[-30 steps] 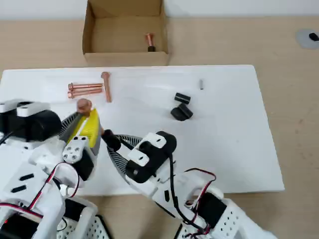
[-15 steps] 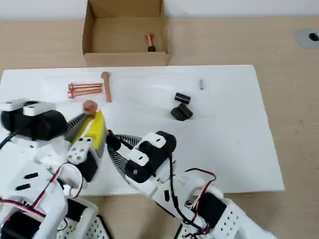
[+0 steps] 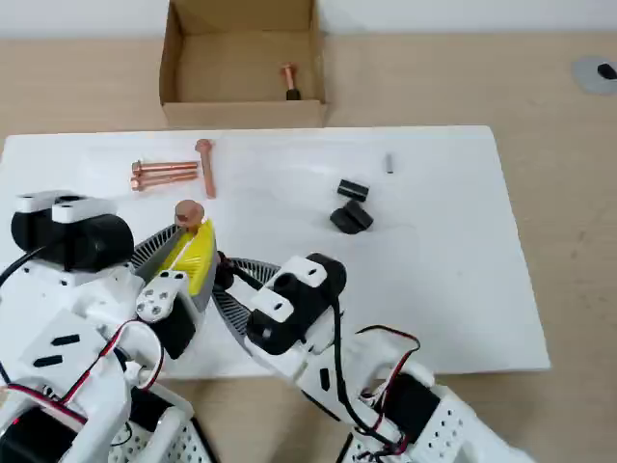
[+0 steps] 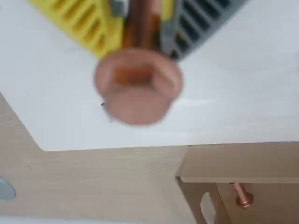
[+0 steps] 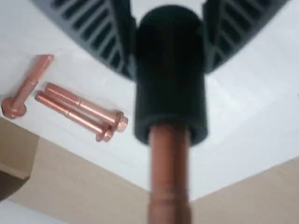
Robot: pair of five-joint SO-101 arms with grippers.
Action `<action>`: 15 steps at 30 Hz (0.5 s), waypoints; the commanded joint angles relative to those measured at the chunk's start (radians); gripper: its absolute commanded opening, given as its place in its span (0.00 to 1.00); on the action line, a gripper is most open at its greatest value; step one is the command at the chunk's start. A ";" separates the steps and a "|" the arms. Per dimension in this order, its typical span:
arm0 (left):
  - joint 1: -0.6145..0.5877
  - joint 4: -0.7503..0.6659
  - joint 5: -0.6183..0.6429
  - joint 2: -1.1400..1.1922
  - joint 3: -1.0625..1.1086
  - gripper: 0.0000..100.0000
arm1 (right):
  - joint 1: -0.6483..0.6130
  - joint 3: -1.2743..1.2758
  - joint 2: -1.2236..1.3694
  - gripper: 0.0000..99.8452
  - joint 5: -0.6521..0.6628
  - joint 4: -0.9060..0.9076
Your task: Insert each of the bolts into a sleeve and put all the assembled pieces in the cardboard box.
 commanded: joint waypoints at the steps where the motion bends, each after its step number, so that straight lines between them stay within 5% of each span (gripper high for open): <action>1: 0.037 0.023 0.011 0.012 -0.011 0.01 | 0.013 -0.012 -0.018 0.01 0.011 -0.064; 8: 0.037 0.077 -0.031 0.010 -0.021 0.02 | 0.013 -0.008 -0.018 0.01 0.011 -0.075; 15: 0.032 0.178 0.003 0.012 -0.049 0.18 | 0.013 -0.008 -0.018 0.01 0.011 -0.071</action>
